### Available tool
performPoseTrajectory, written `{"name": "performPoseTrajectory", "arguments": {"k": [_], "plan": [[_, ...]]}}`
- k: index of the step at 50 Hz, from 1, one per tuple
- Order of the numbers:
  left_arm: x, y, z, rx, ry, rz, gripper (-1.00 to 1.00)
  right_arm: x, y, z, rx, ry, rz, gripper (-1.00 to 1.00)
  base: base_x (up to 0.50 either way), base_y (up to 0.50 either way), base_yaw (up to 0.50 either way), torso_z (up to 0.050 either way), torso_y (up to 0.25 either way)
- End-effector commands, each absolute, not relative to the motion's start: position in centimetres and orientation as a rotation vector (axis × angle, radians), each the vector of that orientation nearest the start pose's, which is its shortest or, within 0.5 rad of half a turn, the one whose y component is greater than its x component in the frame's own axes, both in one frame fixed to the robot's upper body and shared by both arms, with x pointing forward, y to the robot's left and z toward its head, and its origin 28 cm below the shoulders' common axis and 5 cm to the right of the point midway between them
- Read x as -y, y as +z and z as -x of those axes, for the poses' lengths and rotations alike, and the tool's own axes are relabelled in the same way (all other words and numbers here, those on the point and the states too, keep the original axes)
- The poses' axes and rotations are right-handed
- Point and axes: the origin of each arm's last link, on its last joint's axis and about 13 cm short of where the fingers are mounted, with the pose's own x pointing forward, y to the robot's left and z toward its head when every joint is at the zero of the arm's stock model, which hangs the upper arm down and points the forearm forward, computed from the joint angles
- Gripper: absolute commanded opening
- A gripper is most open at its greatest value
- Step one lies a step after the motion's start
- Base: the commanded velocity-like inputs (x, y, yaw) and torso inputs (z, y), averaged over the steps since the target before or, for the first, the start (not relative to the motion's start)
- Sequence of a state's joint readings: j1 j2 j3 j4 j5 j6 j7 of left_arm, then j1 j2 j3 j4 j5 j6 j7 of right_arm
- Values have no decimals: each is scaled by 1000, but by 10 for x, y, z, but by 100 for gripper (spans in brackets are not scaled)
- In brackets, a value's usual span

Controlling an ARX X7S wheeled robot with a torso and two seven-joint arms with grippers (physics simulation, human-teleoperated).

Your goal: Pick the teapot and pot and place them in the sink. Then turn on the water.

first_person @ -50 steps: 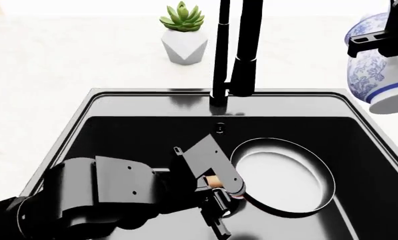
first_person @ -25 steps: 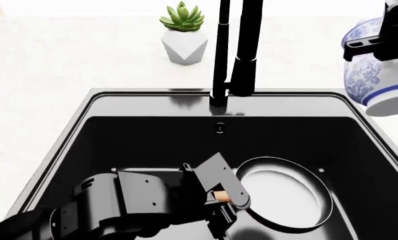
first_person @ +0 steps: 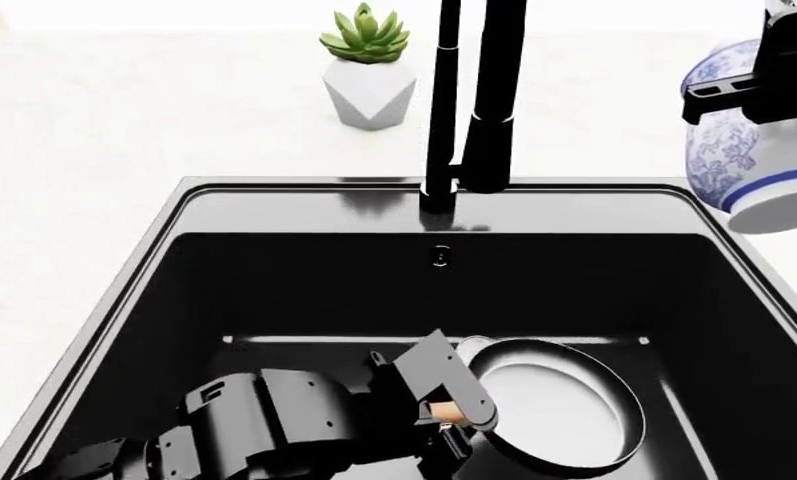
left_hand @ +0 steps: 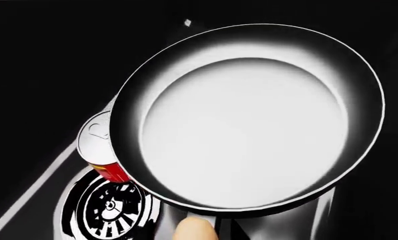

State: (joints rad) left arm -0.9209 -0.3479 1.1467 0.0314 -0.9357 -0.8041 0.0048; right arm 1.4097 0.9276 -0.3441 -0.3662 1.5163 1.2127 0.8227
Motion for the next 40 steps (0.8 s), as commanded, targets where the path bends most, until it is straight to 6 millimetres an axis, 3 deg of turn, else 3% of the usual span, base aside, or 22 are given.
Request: {"name": "performPoseTrajectory", "arguments": {"k": [1, 20, 21, 40], "plan": [[-124, 108, -282, -543, -1189, -312, -100, 186, 361, -224, 129, -118, 260, -100, 0, 0, 0, 10, 10], [-122, 96, -282, -583, -1184, -315, -100, 187, 359, -224, 127, -117, 256, -100, 0, 0, 0, 1, 3], [-122, 96, -282, -585, -1184, -315, 100, 187, 359, -225, 126, -117, 256, -100, 0, 0, 0, 0, 10], [-123, 93, -284, -594, -1167, -314, 100, 187, 357, -225, 122, -115, 255, -100, 0, 0, 0, 1, 1]]}}
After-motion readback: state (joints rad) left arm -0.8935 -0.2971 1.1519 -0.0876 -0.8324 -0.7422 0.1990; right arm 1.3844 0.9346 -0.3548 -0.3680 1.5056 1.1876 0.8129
